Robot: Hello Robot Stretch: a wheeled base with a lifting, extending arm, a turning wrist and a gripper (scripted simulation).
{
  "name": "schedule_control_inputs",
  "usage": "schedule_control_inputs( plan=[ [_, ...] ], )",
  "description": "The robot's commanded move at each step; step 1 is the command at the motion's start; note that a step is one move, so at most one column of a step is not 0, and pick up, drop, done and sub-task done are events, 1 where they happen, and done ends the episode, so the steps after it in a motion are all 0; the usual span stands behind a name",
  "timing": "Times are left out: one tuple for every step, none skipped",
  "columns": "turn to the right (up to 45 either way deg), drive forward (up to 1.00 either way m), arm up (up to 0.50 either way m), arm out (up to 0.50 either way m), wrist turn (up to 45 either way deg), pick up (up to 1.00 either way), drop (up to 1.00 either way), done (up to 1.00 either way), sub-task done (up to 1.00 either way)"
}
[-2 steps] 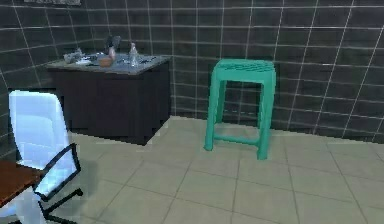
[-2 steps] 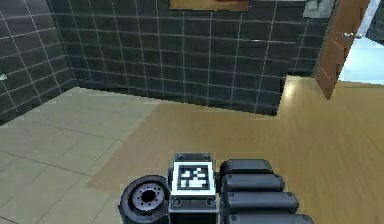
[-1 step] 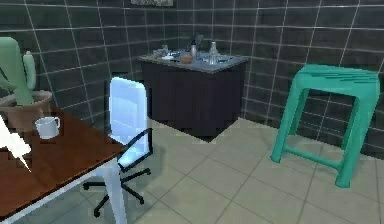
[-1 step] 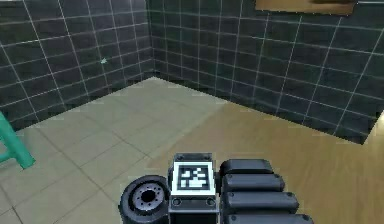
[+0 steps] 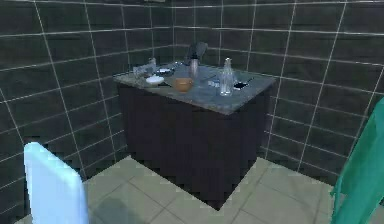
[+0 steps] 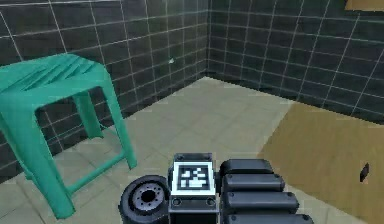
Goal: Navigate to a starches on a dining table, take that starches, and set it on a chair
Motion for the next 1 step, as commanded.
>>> schedule_control_inputs(
  plan=[
    [0.0,0.65,0.0,0.0,0.0,0.0,0.0,0.0,0.0]
  ],
)
